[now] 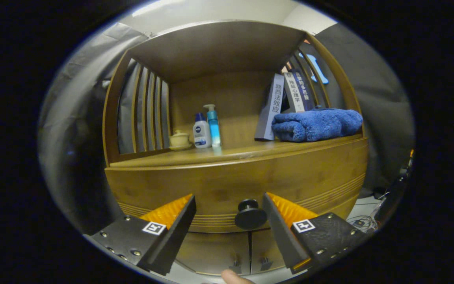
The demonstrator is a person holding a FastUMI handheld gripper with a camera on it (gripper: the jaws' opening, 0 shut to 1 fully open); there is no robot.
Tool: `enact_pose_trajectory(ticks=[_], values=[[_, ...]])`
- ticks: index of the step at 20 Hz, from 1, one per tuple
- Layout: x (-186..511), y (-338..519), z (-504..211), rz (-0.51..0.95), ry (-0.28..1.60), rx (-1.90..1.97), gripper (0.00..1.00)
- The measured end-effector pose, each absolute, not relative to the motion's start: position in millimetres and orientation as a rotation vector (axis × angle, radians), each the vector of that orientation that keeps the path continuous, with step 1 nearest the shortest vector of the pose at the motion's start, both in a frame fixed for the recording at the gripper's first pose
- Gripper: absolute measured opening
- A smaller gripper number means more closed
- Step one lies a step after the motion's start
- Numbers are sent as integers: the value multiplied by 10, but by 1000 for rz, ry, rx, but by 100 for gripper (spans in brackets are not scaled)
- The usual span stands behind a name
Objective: Pull open the drawer, take out the items inside it, and place them on the countertop above the cabinet.
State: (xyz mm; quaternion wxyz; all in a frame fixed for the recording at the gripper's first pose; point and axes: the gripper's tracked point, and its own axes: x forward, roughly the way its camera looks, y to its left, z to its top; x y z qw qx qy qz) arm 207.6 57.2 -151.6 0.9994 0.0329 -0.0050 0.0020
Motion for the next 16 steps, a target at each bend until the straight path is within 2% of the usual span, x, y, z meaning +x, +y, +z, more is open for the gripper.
enact_pose_trajectory(ticks=[2, 3, 8, 11, 12, 13, 16], values=[[2131, 396, -1614, -48, 44, 68, 100], [2186, 434, -1593, -28, 38, 75, 99], [2158, 407, -1615, -55, 37, -49, 45], [2131, 399, -1649, -47, 86, -34, 34], [2140, 392, -1657, -47, 98, -39, 34], [2066, 386, -1650, -50, 99, -52, 28], [1870, 407, -1675, -35, 123, -80, 28]])
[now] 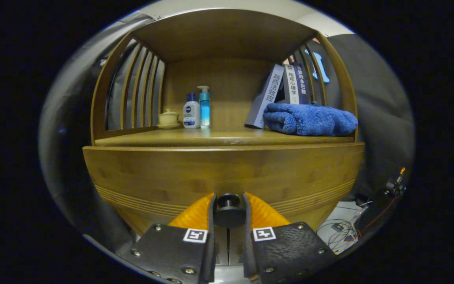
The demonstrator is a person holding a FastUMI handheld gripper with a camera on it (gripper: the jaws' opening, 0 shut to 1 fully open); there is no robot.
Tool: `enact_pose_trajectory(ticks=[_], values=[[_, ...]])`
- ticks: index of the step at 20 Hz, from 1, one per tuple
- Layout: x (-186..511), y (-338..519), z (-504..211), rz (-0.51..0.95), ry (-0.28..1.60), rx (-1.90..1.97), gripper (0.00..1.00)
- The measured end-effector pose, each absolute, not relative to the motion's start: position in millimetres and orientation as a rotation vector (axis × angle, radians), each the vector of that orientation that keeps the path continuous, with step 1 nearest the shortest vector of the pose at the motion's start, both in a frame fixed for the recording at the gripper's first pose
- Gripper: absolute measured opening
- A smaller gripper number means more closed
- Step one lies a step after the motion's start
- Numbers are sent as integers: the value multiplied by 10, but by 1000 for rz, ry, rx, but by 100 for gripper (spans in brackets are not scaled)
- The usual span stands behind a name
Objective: Pull open the drawer, take out the items inside it, and place them on the countertop above the cabinet.
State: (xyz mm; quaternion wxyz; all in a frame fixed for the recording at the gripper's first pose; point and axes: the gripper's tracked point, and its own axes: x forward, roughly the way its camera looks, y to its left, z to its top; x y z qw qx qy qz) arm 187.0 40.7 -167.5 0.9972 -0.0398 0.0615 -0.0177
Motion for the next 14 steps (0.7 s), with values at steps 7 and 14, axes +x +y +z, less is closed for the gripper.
enact_pose_trajectory(ticks=[7, 14], values=[[1291, 405, -1725, -31, 156, -60, 28], [710, 407, -1791, -17, 208, -59, 28]])
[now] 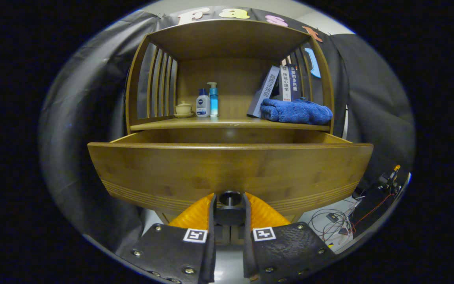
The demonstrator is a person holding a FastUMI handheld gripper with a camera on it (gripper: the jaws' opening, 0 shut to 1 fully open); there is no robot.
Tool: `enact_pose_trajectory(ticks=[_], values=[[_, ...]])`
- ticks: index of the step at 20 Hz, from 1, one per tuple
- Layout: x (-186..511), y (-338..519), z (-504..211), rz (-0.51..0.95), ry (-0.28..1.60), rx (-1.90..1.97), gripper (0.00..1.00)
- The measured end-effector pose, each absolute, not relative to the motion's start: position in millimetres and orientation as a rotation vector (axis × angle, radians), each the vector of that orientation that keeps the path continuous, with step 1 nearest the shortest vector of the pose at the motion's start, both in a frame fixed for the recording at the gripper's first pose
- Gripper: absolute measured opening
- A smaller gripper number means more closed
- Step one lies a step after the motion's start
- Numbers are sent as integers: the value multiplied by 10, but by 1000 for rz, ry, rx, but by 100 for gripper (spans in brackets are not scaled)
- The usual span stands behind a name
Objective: Pull open the drawer, take out the items inside it, and place them on the countertop above the cabinet.
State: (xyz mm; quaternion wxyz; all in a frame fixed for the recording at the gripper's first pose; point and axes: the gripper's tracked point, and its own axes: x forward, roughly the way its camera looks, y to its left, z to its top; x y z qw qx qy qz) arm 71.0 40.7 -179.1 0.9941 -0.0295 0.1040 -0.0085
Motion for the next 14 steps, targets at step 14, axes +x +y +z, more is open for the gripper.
enact_pose_trajectory(ticks=[14], values=[[133, 506, -1522, -14, 247, -79, 49]])
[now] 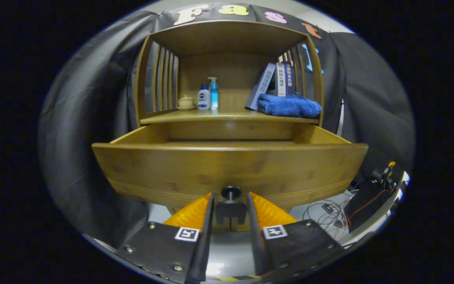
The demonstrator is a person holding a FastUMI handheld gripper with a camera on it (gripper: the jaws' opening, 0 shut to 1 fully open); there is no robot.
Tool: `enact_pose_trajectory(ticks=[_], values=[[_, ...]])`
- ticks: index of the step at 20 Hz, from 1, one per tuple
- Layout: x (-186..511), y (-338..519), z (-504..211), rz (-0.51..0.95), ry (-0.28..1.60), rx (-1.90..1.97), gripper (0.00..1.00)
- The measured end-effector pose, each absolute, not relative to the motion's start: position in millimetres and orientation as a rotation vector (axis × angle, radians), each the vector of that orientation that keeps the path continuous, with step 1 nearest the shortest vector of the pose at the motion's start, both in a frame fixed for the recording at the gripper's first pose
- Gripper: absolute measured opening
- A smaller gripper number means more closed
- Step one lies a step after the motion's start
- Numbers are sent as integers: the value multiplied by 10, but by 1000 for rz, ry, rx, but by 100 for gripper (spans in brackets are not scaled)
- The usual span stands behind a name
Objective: Pull open the drawer, take out the items inside it, and place them on the countertop above the cabinet.
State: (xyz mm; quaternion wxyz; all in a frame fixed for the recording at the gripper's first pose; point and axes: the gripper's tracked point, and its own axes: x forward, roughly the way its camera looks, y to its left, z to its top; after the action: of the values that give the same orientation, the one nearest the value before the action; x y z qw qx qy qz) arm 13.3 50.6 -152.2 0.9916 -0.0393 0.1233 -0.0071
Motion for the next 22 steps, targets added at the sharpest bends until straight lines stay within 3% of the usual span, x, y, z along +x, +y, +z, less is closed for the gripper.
enact_pose_trajectory(ticks=[5, 11, 22], values=[[49, 555, -857, -46, 197, -133, 100], [552, 809, -425, 34, 344, -15, 100], [1706, 360, -1215, -96, 800, 6, 100]])
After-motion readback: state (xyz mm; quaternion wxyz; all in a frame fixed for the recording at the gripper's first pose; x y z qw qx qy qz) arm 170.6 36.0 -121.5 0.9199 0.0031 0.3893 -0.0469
